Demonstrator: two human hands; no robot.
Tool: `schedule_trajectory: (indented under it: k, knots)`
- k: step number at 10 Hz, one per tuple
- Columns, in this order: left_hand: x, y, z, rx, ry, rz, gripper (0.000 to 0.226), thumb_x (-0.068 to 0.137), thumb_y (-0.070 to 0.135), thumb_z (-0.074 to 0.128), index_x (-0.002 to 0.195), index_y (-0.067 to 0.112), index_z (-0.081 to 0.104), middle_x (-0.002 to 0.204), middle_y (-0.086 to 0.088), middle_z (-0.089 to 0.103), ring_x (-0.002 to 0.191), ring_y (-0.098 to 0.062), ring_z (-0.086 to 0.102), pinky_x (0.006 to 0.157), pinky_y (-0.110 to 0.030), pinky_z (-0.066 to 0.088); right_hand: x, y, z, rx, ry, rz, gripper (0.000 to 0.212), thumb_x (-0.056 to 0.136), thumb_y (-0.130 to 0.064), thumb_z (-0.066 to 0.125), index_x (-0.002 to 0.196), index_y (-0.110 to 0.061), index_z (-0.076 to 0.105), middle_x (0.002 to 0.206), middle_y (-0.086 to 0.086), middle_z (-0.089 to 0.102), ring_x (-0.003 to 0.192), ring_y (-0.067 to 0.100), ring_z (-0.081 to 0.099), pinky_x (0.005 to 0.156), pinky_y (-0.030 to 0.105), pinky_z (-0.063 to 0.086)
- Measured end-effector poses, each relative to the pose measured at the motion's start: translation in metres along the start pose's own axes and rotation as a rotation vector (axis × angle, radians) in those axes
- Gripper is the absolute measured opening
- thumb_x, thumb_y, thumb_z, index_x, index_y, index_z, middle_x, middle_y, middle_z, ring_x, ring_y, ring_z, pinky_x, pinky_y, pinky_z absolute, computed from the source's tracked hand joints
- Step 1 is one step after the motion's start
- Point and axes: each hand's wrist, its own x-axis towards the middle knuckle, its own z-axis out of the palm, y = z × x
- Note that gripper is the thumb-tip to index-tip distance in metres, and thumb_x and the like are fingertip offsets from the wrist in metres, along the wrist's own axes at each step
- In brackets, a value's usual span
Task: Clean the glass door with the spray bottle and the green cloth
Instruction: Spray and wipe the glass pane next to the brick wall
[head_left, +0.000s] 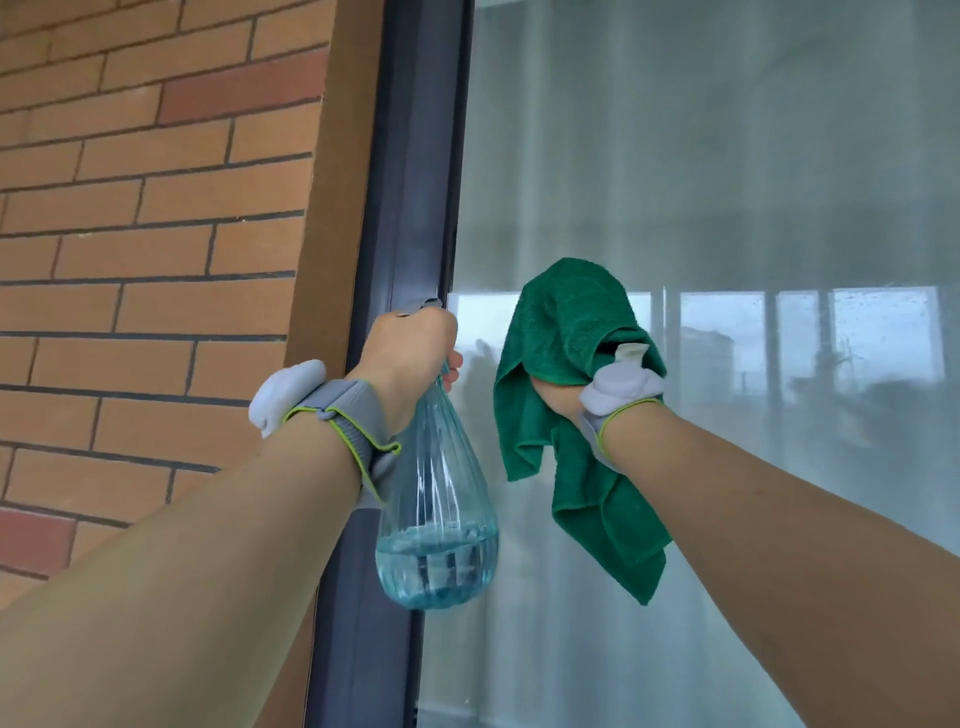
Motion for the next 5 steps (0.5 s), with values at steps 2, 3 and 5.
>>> schedule_trajectory:
  k: [2,3,5]
  knots:
    - [0.004,0.0,0.0,0.005,-0.059,-0.004,0.014,0.09,-0.002,0.043,0.102,0.001,0.051,0.05,-0.011,0.057,0.058,-0.025,0.047,0.064,-0.035,0.044,-0.02,0.074,0.02,0.281,0.071,-0.465,0.04,0.105,-0.006,0.031,0.088,0.004,0.066,0.077,-0.01,0.034,0.067,0.001,0.037,0.052,0.004,0.03]
    - [0.007,-0.01,-0.006,0.037,-0.08,-0.021,0.01,0.086,-0.001,0.043,0.091,0.002,0.052,0.04,-0.002,0.054,0.064,-0.028,0.05,0.063,-0.034,0.042,-0.047,0.099,0.014,-0.817,0.164,-0.538,0.025,0.095,-0.002,0.054,0.095,-0.023,0.07,0.076,-0.033,0.041,0.079,-0.02,0.045,0.075,-0.008,0.023]
    - [0.015,-0.006,-0.013,0.057,-0.109,0.014,0.019,0.088,-0.001,0.043,0.073,0.01,0.049,0.04,0.0,0.053,0.074,-0.029,0.051,0.068,-0.037,0.042,-0.058,0.019,0.006,-0.84,0.312,-0.624,0.026,0.103,-0.002,0.036,0.107,0.005,0.06,0.086,0.001,0.066,0.086,0.015,0.058,0.077,0.015,0.052]
